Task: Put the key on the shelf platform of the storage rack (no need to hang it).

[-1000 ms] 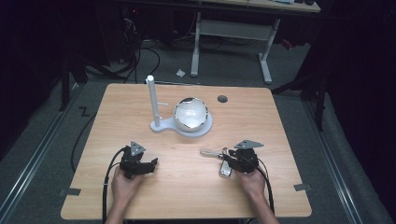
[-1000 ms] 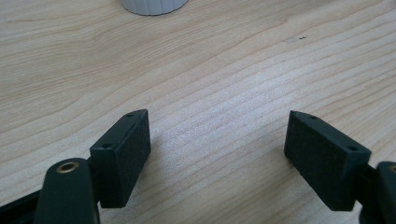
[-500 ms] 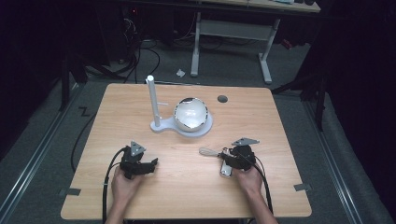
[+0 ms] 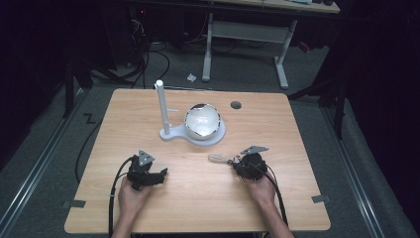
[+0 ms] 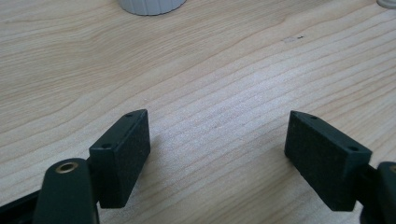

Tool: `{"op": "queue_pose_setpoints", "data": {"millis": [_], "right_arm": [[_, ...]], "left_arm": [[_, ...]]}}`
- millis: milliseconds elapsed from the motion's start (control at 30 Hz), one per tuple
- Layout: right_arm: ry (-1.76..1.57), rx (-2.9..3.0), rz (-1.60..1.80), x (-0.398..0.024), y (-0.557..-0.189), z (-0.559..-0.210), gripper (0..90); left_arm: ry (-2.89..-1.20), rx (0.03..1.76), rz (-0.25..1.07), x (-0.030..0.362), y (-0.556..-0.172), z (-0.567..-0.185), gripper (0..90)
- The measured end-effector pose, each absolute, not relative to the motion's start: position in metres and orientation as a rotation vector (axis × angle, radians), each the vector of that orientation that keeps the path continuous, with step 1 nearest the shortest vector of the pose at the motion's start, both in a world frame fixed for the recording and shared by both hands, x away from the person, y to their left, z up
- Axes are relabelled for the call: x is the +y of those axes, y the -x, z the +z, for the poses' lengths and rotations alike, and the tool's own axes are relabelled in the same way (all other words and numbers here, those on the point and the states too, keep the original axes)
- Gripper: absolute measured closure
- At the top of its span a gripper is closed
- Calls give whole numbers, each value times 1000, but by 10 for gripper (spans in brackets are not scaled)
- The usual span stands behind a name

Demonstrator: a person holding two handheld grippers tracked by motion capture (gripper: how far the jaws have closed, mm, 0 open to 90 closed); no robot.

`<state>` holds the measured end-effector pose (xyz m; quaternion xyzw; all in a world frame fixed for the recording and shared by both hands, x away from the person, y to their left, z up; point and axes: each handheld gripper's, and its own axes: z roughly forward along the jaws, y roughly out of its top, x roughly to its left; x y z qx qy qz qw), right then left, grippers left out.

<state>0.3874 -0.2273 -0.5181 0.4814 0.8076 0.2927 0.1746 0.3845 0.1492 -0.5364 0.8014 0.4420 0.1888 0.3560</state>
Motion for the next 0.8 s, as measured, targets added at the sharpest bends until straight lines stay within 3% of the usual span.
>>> {"op": "queue_pose_setpoints", "data": {"millis": [267, 800], "right_arm": [[-1296, 2292, 794, -226, -385, -516, 832], [-1276, 2296, 857, -231, -381, -504, 851]], "left_arm": [[-2069, 1142, 487, 149, -385, -536, 229], [-2069, 1141, 483, 150, -385, -536, 232]]}}
